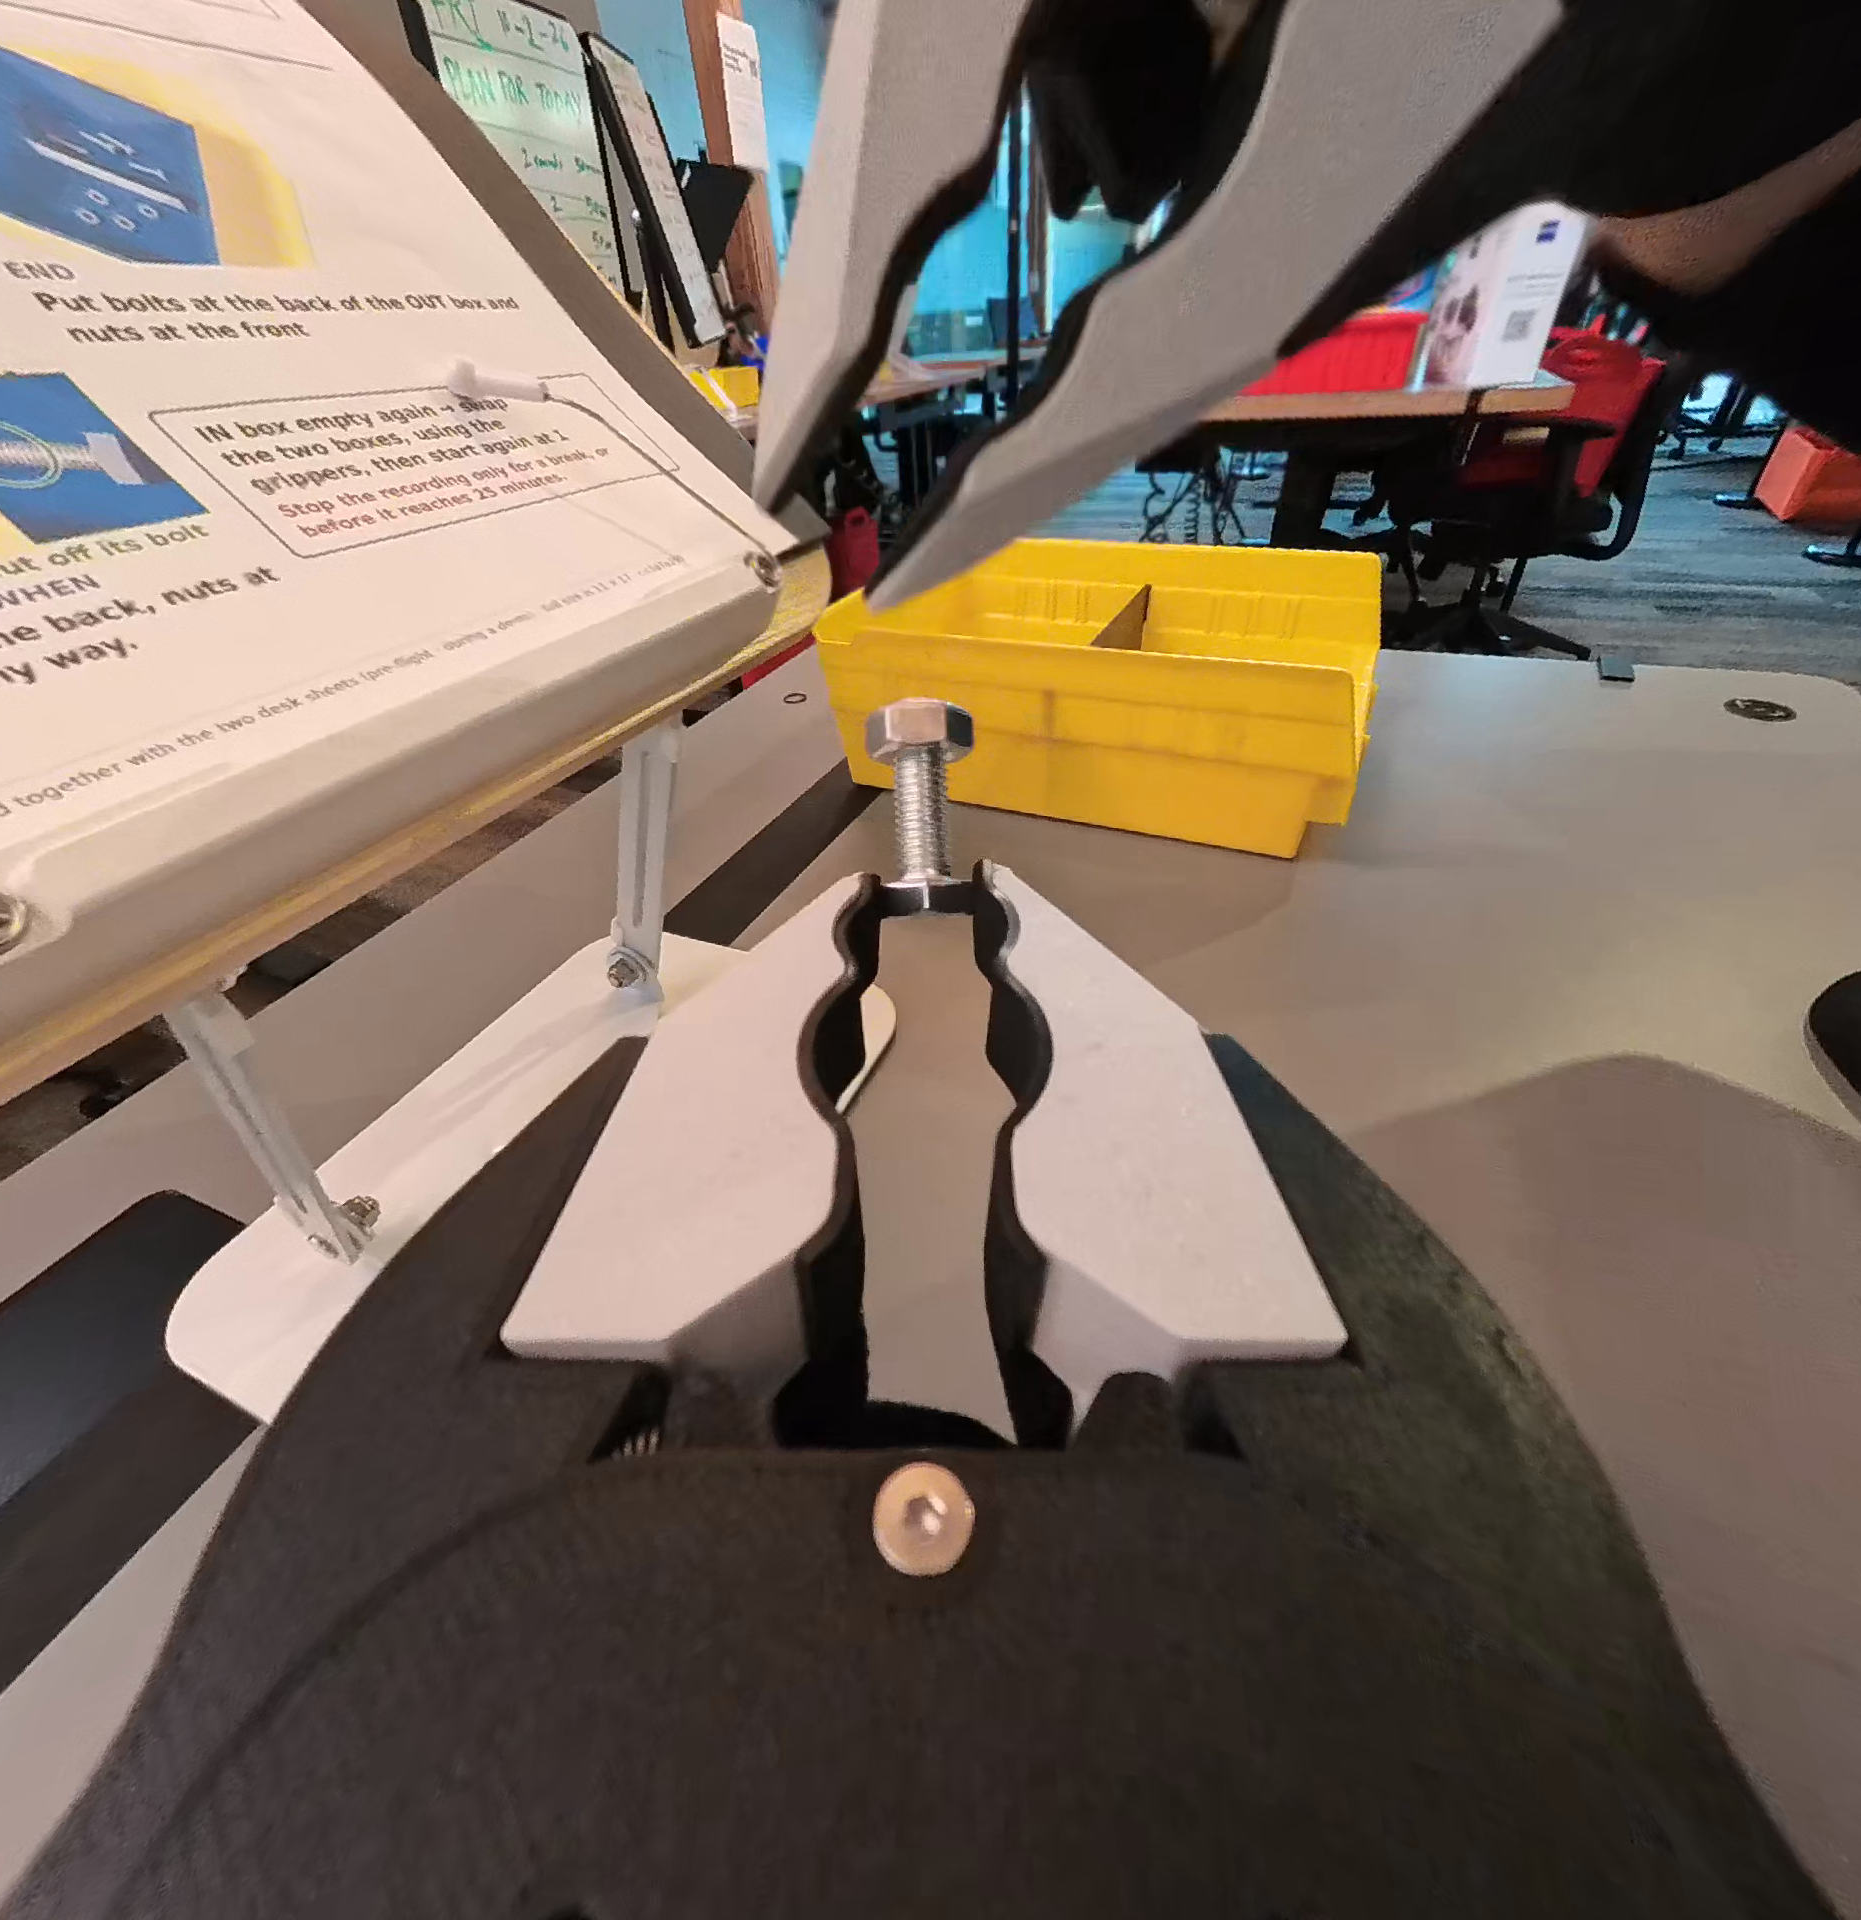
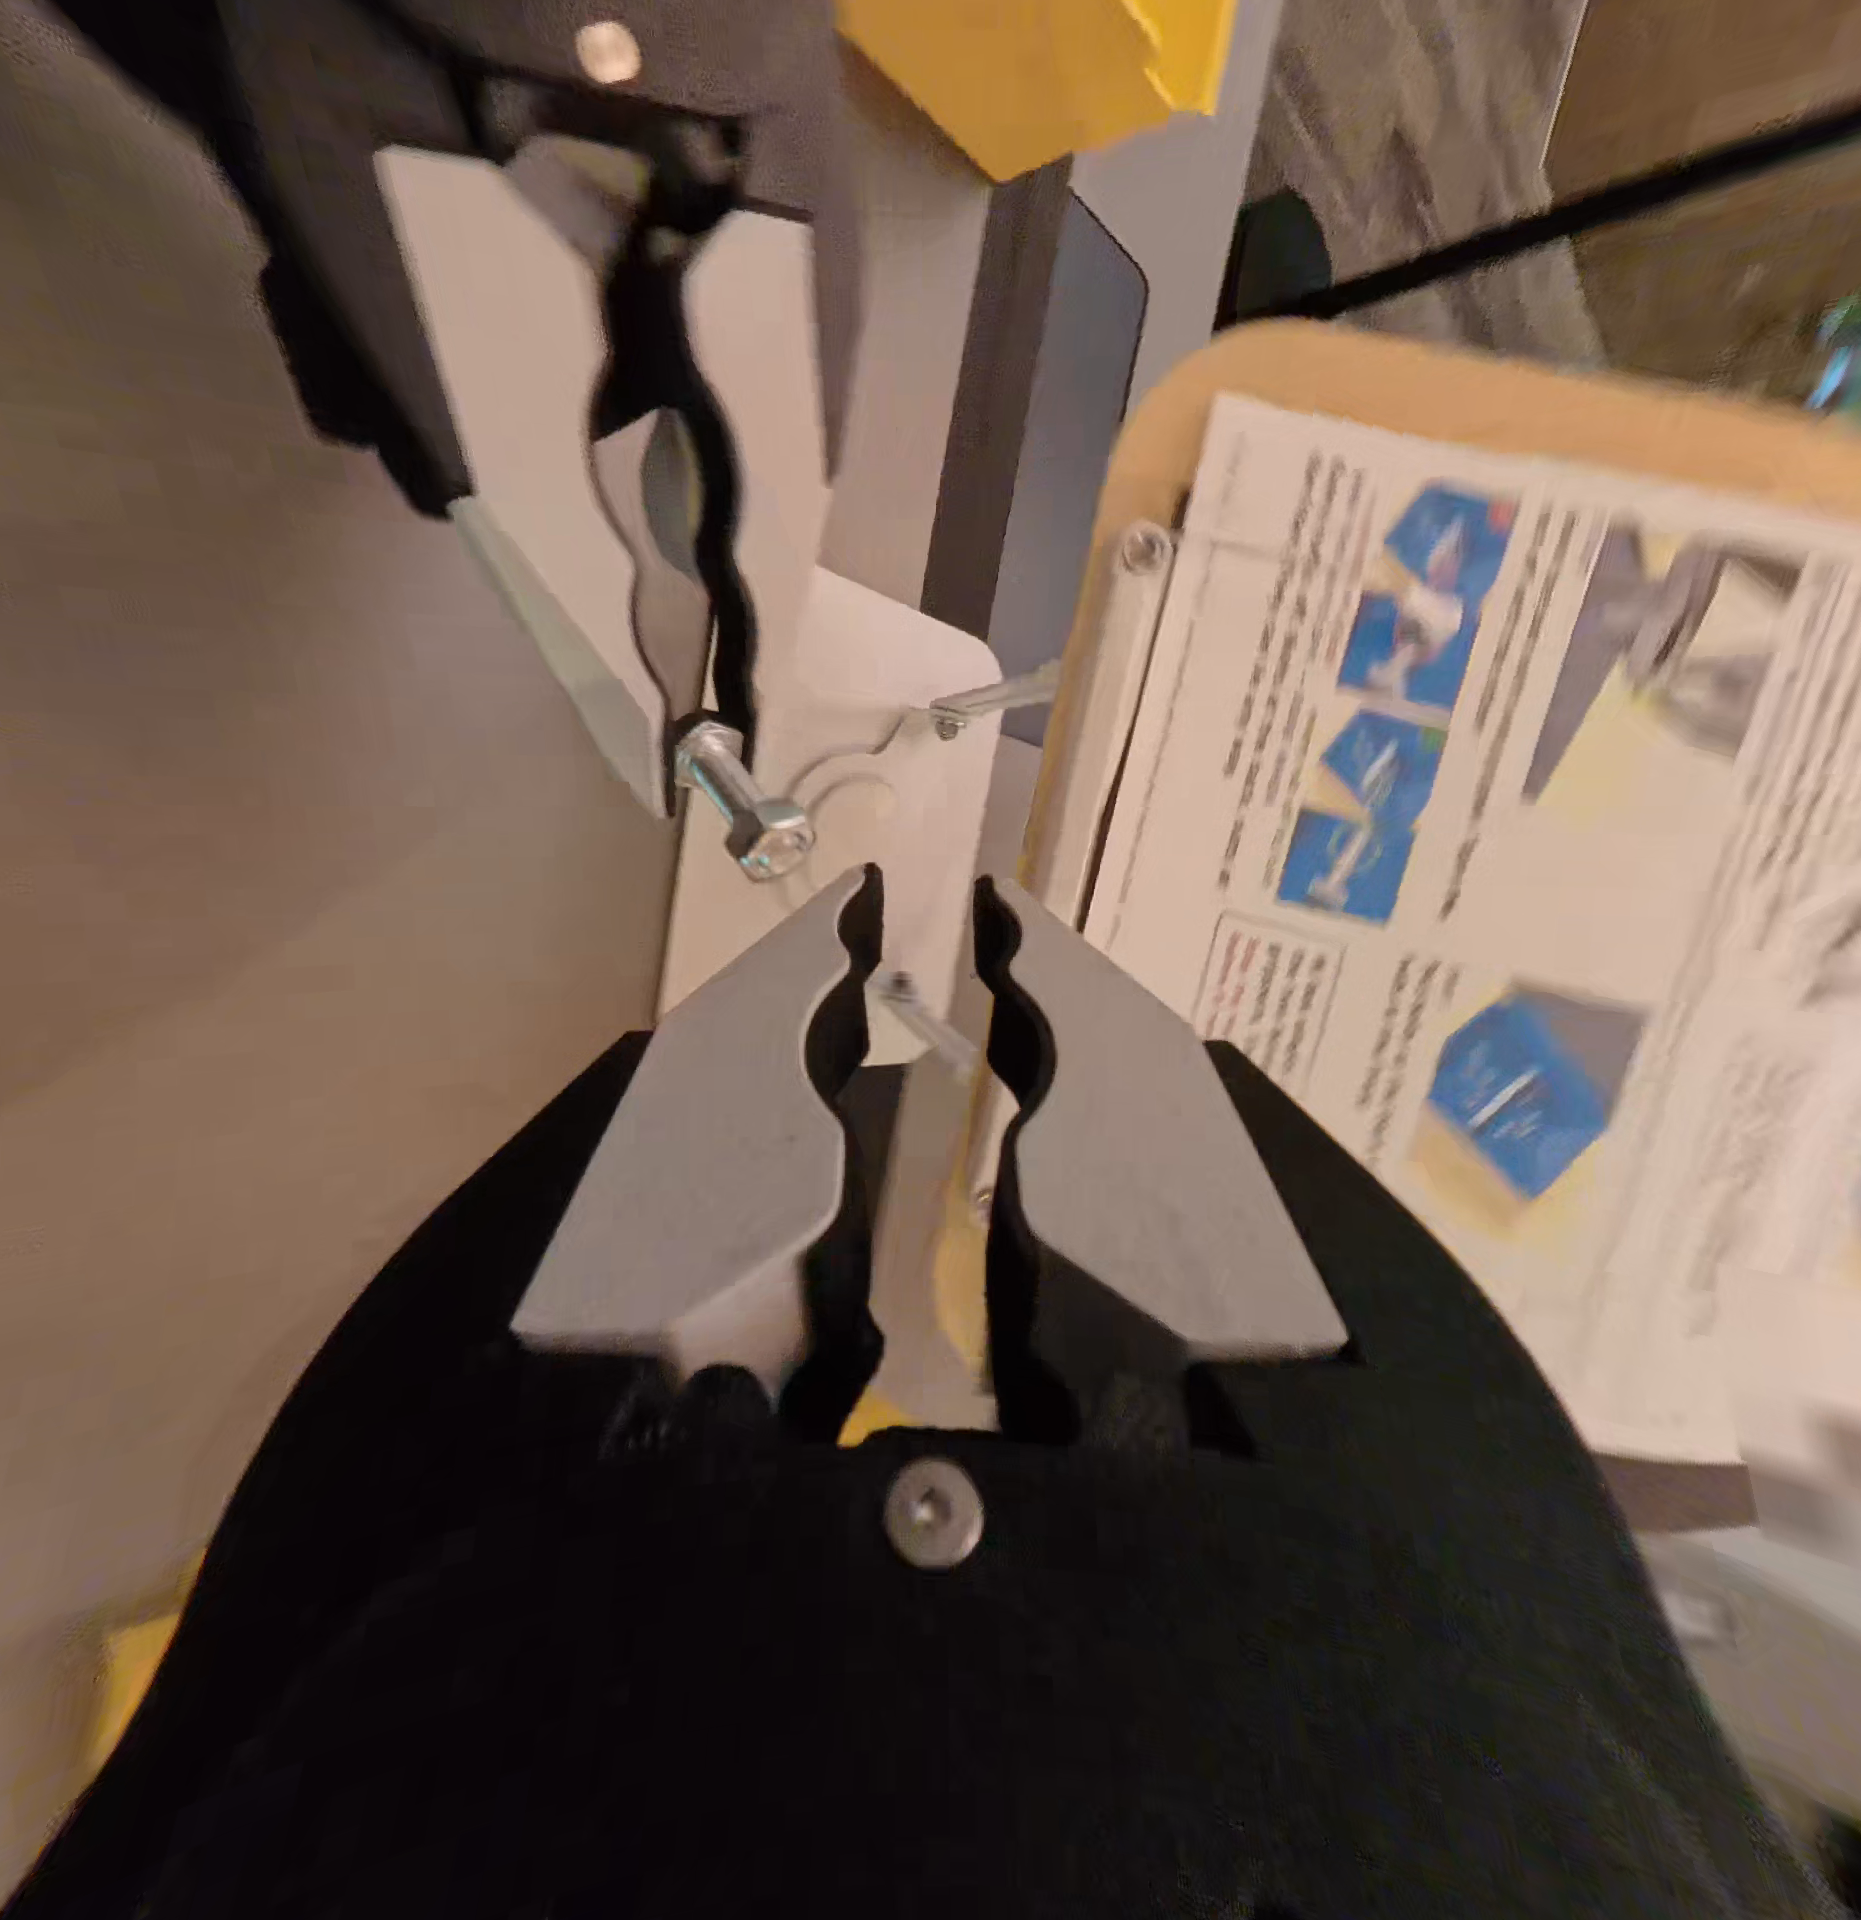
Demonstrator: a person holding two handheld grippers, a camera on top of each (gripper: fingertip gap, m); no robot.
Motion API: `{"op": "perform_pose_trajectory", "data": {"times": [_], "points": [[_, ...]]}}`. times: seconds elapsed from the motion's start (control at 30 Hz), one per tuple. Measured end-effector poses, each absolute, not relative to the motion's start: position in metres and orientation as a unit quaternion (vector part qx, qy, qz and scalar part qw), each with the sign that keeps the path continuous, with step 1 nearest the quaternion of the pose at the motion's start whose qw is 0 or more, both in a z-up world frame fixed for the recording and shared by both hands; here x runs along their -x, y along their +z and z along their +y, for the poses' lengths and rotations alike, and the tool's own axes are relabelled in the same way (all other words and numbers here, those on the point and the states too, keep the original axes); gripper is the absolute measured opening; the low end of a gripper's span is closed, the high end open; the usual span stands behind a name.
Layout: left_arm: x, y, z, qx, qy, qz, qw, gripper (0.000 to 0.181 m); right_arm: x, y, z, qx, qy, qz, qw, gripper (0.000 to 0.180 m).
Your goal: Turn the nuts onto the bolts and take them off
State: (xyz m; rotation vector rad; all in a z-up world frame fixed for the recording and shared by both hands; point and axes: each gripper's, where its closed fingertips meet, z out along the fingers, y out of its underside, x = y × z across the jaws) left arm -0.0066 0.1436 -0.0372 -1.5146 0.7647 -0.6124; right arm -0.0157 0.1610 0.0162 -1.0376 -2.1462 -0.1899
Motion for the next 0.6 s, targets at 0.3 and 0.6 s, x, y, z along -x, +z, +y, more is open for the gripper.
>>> {"op": "perform_pose_trajectory", "data": {"times": [0.3, 0.6], "points": [[0.007, -0.038, 0.146, 0.661, -0.249, 0.328, 0.627, 0.016, 0.006, 0.007, 0.148, 0.649, 0.257, -0.672, 0.246, 0.029], [0.008, -0.037, 0.147, 0.660, -0.242, 0.326, 0.633, 0.016, 0.013, -0.014, 0.140, 0.679, 0.306, -0.638, 0.197, 0.025]]}}
